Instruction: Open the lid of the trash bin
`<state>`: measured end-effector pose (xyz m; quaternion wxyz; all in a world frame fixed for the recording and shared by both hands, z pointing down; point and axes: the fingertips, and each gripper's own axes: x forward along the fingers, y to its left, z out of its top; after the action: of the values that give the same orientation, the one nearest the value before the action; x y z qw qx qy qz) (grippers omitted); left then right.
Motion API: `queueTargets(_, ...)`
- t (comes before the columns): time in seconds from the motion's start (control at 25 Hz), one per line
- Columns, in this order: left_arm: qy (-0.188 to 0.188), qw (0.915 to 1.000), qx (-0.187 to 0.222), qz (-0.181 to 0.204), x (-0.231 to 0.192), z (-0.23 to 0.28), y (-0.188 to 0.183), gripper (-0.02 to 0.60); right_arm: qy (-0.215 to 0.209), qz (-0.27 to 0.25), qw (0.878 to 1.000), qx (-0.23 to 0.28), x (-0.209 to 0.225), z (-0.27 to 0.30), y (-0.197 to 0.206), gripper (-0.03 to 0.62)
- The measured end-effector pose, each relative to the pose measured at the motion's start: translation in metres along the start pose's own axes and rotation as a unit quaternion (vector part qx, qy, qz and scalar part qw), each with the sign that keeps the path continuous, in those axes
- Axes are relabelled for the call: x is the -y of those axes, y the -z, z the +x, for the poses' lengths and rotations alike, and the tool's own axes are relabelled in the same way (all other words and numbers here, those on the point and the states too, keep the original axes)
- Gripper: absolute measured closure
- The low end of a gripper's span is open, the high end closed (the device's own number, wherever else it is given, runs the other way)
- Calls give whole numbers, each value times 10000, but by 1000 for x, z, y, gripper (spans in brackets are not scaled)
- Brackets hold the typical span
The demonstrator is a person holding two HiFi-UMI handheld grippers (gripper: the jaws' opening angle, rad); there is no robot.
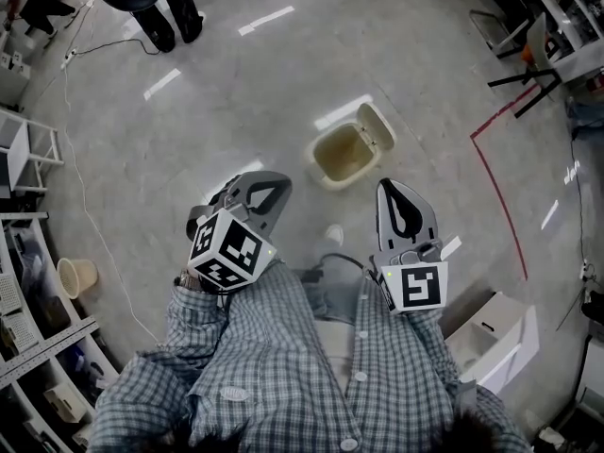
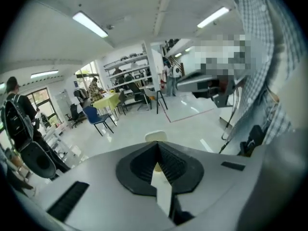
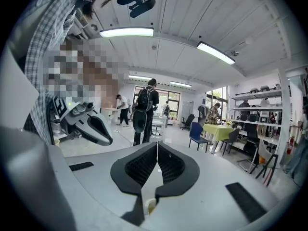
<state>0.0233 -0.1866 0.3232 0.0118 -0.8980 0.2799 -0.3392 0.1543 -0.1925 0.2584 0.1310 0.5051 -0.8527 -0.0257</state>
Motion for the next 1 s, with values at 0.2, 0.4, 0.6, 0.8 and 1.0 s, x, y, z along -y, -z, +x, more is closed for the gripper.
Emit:
queueTargets(0.2, -182, 9920, 919, -848, -13, -12, -27, 575, 5, -16, 10000, -2, 1, 0, -1, 572)
queueTargets(0.4, -165, 9864, 1211, -1096, -15, -15, -37, 575, -27, -46, 10000, -17, 1, 1, -1, 571)
queueTargets(0.6, -134, 9866, 1231, -1064, -15, -14, -37, 575, -53, -68, 10000, -27, 0, 3, -1, 572)
queueTargets(0.8, -123, 9868, 1225, -1054, -15, -14, -37, 575, -86, -80, 9999, -52, -3, 4, -1, 572)
queueTargets(1.0, -113, 9870, 1213, -1049, -13, -16, -34, 575, -106, -100, 9999, -73, -7, 4, 0, 572)
